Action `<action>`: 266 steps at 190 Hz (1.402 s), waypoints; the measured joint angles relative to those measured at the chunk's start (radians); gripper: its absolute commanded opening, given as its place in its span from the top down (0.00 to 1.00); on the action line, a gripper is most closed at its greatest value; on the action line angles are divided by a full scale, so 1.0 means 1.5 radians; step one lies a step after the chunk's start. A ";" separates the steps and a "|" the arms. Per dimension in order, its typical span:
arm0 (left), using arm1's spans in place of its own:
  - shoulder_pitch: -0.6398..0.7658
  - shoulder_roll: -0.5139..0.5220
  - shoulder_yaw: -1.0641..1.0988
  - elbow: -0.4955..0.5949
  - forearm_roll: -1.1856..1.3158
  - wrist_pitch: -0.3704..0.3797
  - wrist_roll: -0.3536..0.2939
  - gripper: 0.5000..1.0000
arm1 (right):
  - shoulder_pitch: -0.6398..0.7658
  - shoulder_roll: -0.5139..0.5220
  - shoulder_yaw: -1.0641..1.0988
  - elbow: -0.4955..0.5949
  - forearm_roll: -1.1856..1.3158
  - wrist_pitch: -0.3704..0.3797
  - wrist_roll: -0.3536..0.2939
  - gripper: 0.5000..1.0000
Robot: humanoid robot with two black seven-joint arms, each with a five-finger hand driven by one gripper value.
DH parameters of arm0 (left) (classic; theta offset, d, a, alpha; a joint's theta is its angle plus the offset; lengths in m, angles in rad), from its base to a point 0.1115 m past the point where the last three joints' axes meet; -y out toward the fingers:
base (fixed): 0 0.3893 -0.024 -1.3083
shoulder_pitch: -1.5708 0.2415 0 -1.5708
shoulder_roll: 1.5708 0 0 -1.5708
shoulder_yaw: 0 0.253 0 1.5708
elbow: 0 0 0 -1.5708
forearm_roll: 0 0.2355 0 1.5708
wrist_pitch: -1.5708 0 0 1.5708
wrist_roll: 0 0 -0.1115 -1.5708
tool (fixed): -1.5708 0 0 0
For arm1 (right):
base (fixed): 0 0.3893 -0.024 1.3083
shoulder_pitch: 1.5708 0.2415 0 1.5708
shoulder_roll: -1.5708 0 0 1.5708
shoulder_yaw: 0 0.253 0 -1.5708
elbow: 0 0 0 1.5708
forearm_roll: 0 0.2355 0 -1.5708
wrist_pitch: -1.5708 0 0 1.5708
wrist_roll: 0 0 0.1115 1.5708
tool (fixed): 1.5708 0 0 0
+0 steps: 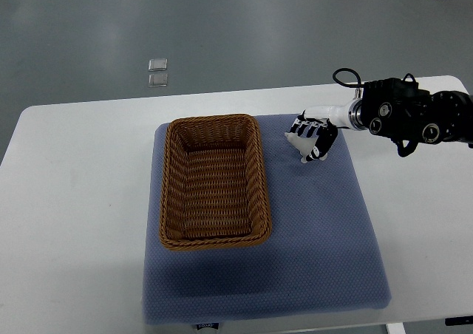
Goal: Place white bear in brown basket with right hand
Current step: 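Lower the right hand onto the white bear and close fingers around it, then lift the white bear up off the pad with the right hand, then carry the bear over the wicker basket and lower it inside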
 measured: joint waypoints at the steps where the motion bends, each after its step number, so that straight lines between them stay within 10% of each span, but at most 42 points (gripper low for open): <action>1: 0.000 0.000 0.000 0.000 0.000 0.000 0.000 0.00 | 0.000 0.000 0.000 0.000 0.000 0.000 0.000 0.56; 36: 0.000 0.000 0.000 0.001 -0.001 0.000 0.000 0.00 | -0.012 0.007 0.000 -0.005 -0.015 -0.008 0.000 1.00; 131: 0.000 0.000 0.000 0.001 -0.001 0.000 0.000 0.00 | 0.033 -0.033 0.005 0.014 -0.018 -0.016 0.000 1.00; 213: 0.000 0.000 0.000 0.000 -0.001 0.000 0.000 0.00 | 0.351 -0.165 -0.002 0.180 -0.011 0.102 -0.005 1.00; 266: 0.000 0.000 0.000 0.000 0.000 0.000 0.000 0.00 | 0.380 -0.088 -0.002 0.210 0.049 0.078 -0.012 1.00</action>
